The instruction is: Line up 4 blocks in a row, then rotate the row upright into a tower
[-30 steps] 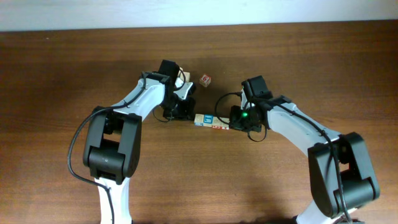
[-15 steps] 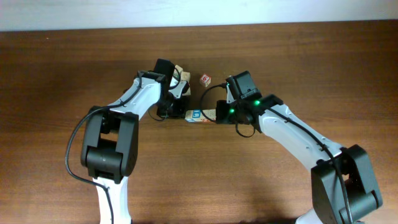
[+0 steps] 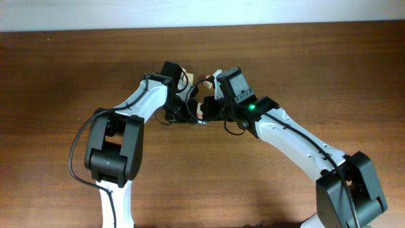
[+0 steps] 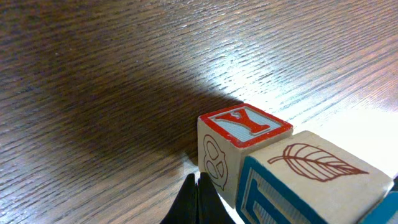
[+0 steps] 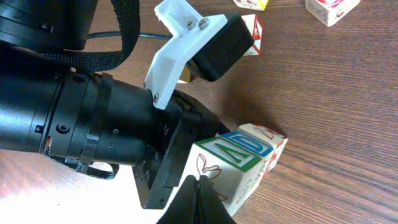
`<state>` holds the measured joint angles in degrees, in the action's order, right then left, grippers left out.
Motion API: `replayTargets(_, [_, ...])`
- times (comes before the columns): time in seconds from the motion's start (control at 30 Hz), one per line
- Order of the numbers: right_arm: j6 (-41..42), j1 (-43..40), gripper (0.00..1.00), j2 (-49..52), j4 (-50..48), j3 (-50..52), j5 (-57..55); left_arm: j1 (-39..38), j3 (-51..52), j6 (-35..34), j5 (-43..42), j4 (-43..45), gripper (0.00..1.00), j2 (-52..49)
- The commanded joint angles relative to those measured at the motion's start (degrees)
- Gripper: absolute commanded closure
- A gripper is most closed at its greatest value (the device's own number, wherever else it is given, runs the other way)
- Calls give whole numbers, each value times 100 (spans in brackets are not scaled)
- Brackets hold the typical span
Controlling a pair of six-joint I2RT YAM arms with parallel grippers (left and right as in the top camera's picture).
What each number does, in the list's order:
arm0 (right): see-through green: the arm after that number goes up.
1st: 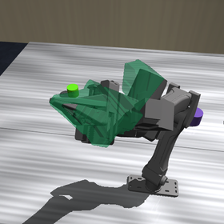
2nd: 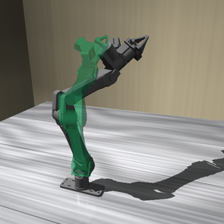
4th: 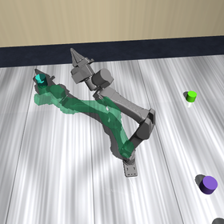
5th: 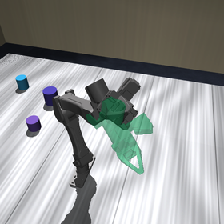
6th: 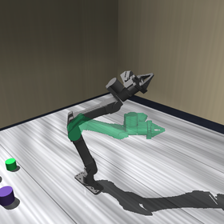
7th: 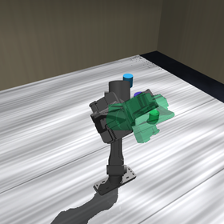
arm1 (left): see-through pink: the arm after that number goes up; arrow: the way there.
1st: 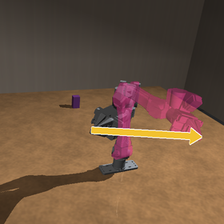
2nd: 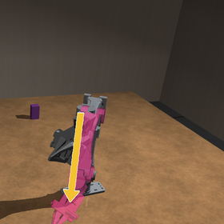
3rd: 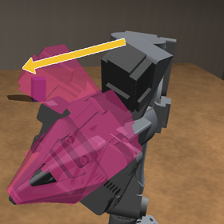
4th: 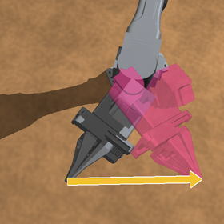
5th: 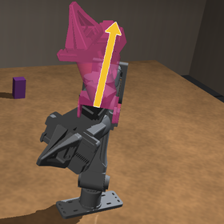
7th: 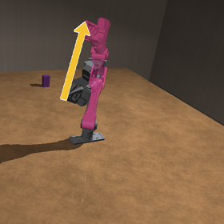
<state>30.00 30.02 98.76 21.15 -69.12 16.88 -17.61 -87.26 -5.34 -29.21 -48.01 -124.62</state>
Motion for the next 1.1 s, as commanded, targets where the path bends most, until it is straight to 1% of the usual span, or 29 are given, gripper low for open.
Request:
replayTargets(0.0, [55, 46, 96, 299, 131, 92, -457, -33, 0, 109, -90, 15, 100, -52])
replayTargets(0.1, [122, 46, 96, 468, 63, 96, -708, 122, -46, 68, 68, 37, 100, -52])
replayTargets(0.23, [122, 44, 96, 586, 42, 96, -704, 317, -284, 66, 334, 4, 100, -50])
replayTargets(0.3, [118, 44, 96, 581, 46, 85, -538, 450, -699, 68, 625, -372, 100, -42])
replayTargets(0.4, [114, 39, 96, 474, 254, -33, -356, 645, -1502, 70, 837, -828, 100, -39])
replayTargets(0.47, [90, 39, 96, 275, 334, -39, -358, 748, -2070, 70, 1305, -1001, 100, -39])
replayTargets(0.53, [90, 39, 96, 195, 332, -50, -358, 861, -2549, 70, 1401, -1128, 100, -39])
replayTargets(0.6, [48, 39, 96, 192, 352, -109, -356, 894, -2798, 74, 1408, -1143, 100, -39])
replayTargets(0.8, [31, 39, 96, -68, 348, -151, -380, 964, -2828, 74, 1429, -1099, 100, -39])
replayTargets(1.07, [-216, 39, 96, -85, 330, -549, -382, 964, -2828, 72, 1534, -1062, 100, -39])
